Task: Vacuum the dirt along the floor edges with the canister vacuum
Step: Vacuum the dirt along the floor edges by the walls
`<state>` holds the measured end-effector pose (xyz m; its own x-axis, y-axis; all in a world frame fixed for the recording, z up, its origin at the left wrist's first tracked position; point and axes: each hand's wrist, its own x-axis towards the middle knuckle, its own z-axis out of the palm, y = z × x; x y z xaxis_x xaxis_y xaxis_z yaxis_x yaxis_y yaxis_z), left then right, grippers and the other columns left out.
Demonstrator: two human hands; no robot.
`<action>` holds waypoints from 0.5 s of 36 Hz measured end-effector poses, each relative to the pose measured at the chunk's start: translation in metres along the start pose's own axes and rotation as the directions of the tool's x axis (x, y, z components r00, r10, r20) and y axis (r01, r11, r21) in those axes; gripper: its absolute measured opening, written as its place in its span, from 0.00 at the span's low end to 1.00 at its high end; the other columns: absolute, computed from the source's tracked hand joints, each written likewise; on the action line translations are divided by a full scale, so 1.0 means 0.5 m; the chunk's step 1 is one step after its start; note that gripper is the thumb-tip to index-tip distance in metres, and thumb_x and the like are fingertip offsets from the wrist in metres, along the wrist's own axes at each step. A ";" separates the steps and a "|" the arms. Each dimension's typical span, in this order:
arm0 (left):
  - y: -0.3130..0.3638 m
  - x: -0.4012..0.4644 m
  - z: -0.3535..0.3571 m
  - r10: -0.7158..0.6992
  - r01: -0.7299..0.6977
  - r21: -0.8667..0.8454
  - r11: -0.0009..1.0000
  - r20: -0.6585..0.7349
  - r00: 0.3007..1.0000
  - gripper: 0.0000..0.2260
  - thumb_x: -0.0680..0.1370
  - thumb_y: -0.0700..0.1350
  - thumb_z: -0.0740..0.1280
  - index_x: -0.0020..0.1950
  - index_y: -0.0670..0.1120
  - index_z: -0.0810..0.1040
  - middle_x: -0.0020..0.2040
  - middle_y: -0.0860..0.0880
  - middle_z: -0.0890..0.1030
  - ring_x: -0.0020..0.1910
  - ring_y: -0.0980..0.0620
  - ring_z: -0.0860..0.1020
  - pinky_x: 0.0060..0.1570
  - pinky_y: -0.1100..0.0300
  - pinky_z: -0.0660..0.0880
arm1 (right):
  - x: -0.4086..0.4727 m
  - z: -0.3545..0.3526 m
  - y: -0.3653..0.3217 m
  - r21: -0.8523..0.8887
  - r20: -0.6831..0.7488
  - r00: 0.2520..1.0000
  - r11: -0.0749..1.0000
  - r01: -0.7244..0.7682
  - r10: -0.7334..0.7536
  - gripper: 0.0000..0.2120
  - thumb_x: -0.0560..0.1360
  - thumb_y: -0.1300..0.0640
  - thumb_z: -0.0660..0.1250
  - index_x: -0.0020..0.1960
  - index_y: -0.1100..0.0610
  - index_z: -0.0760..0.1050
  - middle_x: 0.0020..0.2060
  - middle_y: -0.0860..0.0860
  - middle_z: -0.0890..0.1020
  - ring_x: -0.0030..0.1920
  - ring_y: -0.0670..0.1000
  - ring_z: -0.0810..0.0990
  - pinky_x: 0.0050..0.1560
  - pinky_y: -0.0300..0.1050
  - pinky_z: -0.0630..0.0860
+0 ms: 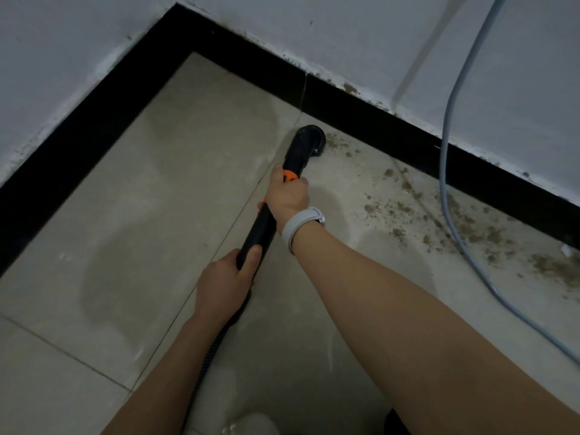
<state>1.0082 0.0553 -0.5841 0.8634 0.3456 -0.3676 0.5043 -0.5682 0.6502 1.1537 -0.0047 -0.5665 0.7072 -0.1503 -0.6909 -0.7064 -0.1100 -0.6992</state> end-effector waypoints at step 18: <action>0.041 0.038 0.019 0.077 -0.079 0.083 0.993 0.024 0.997 0.24 0.79 0.61 0.53 0.39 0.44 0.77 0.30 0.54 0.79 0.30 0.57 0.76 0.30 0.63 0.67 | 0.029 -0.040 -0.029 0.008 -0.042 0.999 1.000 0.006 -0.005 0.21 0.80 0.44 0.58 0.62 0.61 0.65 0.36 0.54 0.74 0.36 0.60 0.81 0.47 0.61 0.81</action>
<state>1.0353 0.0432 -0.5841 0.8998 0.2830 -0.3321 0.4343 -0.6538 0.6196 1.1734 -0.0251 -0.5627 0.7092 -0.1904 -0.6788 -0.7021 -0.1030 -0.7046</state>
